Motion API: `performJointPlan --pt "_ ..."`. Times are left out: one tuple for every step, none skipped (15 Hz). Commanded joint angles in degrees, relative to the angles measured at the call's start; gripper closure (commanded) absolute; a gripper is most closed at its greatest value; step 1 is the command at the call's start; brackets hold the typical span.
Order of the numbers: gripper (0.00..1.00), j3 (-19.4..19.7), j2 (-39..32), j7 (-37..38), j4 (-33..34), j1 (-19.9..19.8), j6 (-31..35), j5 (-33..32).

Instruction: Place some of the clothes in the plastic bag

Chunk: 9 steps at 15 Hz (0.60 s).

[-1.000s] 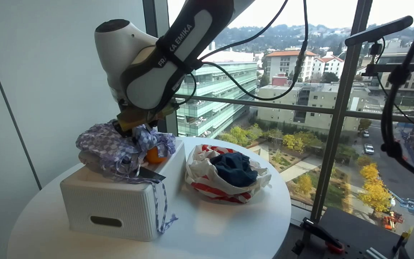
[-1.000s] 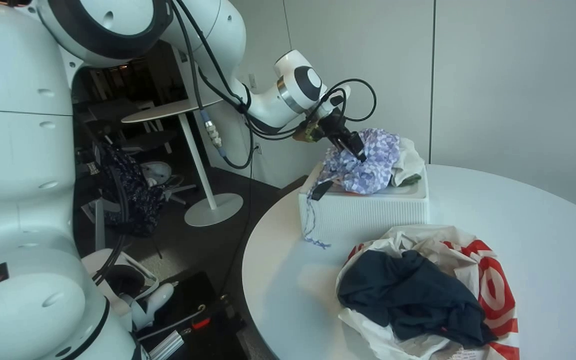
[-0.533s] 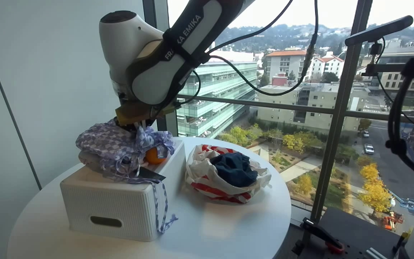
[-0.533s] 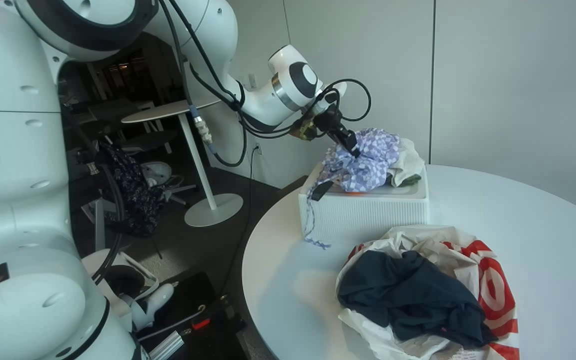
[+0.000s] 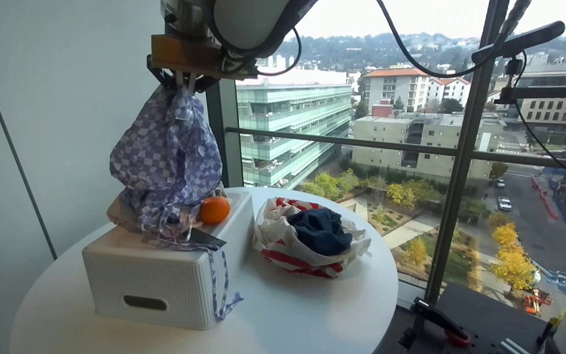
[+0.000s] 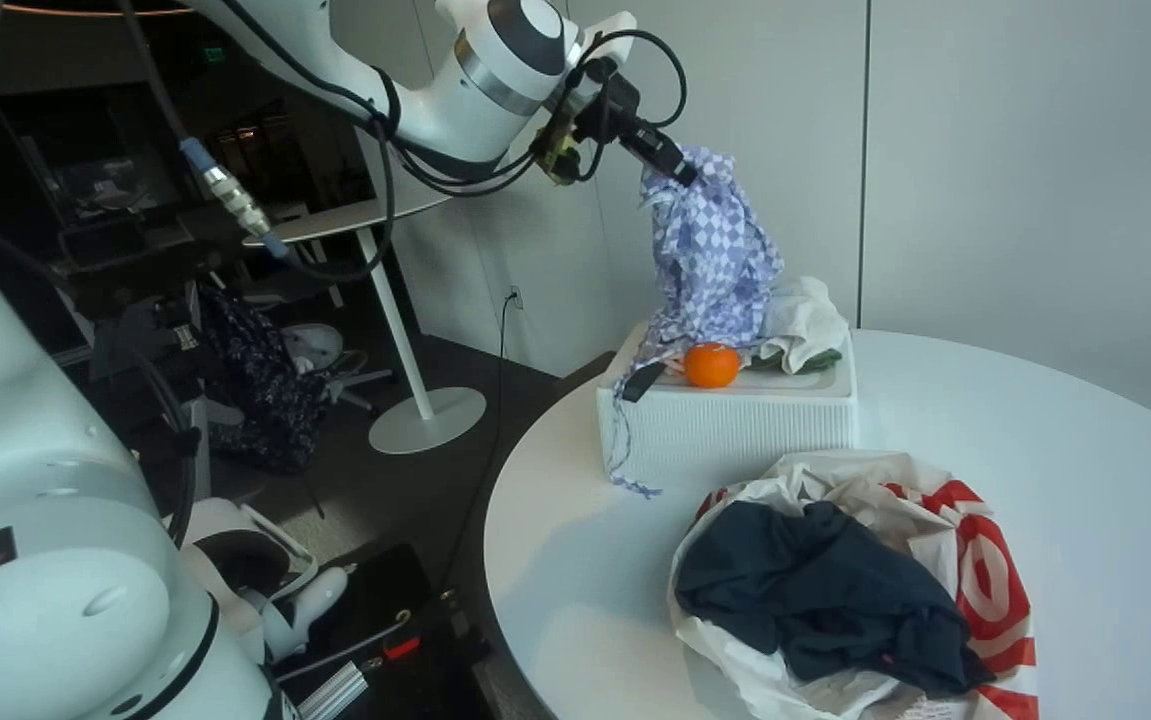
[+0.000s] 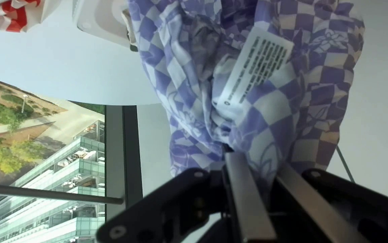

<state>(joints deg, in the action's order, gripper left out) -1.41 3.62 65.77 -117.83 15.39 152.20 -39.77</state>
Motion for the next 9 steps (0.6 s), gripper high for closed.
performJointPlan --pt "0.96 0.55 9.60 7.57 -2.51 -1.68 0.47 -4.20" --pt "0.96 0.74 11.72 8.92 -2.13 -2.44 -0.36 -5.01" --pt "0.96 0.65 13.36 10.93 -1.80 -3.38 -0.64 -6.25" --pt "0.96 0.94 15.39 11.83 -1.59 -4.32 -1.09 -6.49" --pt "0.96 1.03 17.15 13.30 -1.35 -5.39 -1.49 -7.07" --pt "0.96 -2.97 18.73 13.40 -1.29 -11.14 -1.08 -5.31" --pt "0.96 -2.91 20.59 13.78 -1.24 -12.72 -1.13 -4.69" --pt "0.96 -3.45 22.11 14.82 -1.26 -15.01 -0.99 -4.58" --pt "0.96 -3.52 23.80 15.45 -1.36 -17.12 -0.79 -4.09"
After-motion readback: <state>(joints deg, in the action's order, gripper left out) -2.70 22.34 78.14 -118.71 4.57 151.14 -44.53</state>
